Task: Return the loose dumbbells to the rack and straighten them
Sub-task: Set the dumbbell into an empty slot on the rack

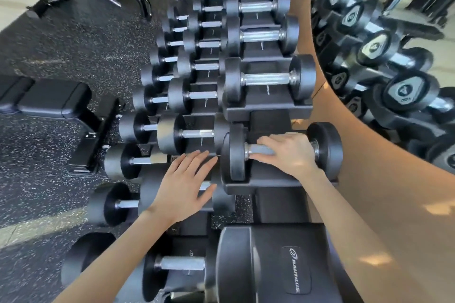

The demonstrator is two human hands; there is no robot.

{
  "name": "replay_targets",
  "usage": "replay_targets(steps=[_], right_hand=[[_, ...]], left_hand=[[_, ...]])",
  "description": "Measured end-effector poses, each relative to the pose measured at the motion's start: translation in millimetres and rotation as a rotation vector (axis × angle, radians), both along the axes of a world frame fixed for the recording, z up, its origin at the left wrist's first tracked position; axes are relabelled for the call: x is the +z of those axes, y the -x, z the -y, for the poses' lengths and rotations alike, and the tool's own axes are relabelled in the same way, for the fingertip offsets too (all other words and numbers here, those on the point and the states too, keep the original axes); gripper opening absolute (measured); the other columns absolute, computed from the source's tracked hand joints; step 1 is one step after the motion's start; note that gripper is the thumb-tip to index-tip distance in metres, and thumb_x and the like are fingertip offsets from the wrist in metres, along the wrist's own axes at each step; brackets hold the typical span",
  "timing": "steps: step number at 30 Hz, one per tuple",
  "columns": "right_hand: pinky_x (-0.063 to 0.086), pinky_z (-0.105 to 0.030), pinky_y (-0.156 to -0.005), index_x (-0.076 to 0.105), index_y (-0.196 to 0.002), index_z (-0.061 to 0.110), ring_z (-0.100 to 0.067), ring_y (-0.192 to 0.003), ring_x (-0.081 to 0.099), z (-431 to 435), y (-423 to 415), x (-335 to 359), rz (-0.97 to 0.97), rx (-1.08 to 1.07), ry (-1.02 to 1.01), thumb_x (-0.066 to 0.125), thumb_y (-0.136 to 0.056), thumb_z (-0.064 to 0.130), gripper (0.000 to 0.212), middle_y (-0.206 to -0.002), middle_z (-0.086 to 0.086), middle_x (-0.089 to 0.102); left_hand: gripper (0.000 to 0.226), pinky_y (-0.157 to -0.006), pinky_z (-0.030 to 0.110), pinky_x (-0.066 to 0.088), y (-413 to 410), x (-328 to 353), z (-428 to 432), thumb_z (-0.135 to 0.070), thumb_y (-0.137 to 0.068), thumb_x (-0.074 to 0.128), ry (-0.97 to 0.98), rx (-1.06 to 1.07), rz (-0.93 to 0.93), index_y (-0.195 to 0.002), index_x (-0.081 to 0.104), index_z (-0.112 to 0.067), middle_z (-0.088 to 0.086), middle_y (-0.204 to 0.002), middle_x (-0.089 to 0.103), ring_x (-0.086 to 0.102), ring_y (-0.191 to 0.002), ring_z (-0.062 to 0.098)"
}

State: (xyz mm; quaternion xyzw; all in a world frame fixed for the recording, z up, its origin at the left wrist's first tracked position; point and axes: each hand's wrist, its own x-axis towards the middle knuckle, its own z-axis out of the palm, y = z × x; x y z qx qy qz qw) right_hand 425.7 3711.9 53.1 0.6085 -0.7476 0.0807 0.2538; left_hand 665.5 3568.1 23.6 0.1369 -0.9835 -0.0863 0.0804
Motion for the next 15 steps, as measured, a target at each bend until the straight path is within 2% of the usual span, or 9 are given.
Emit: replay_targets(steps=[5, 9, 11, 15], right_hand=[[0.041, -0.023, -0.045, 0.068, -0.073, 0.024, -0.018, -0.045, 0.056, 3.8, -0.9, 6.4, 0.042, -0.021, -0.031, 0.069, -0.072, 0.058, 0.035, -0.055, 0.006, 0.061], [0.043, -0.023, -0.046, 0.068, -0.078, 0.025, -0.016, -0.048, 0.058, 4.8, 1.6, 2.6, 0.026, -0.005, -0.057, 0.054, -0.081, 0.062, 0.04, -0.057, 0.006, 0.061], [0.039, -0.021, -0.047, 0.067, -0.077, 0.025, -0.016, -0.047, 0.055, 4.7, 1.1, 2.8, -0.006, -0.007, -0.084, 0.048, -0.084, 0.062, 0.042, -0.055, 0.006, 0.06], [0.036, -0.025, -0.044, 0.063, -0.079, 0.017, -0.027, -0.046, 0.056, 5.3, -2.8, 9.6, 0.066, -0.022, -0.222, 0.053, -0.085, 0.057, 0.041, -0.057, 0.0, 0.061]], left_hand=[[0.057, -0.103, 0.045, 0.037, 11.3, -10.6, 1.8, -0.045, -0.089, 0.036, -0.03, -0.072, 0.027, -0.13, 0.055, -0.012, 0.01, -0.131, 0.056, 0.051, -0.123, 0.029], [0.056, -0.104, 0.045, 0.037, 9.3, -11.4, 2.8, -0.045, -0.088, 0.038, -0.046, -0.079, 0.018, -0.131, 0.054, -0.012, 0.009, -0.131, 0.056, 0.05, -0.124, 0.028], [0.057, -0.104, 0.045, 0.038, 4.4, -7.8, 6.9, -0.045, -0.088, 0.037, -0.038, -0.081, 0.022, -0.13, 0.055, -0.011, 0.01, -0.131, 0.056, 0.051, -0.124, 0.029], [0.057, -0.103, 0.048, 0.039, -14.0, 4.4, 10.3, -0.044, -0.088, 0.036, -0.012, -0.065, 0.017, -0.129, 0.056, -0.009, 0.013, -0.13, 0.057, 0.052, -0.122, 0.031]])
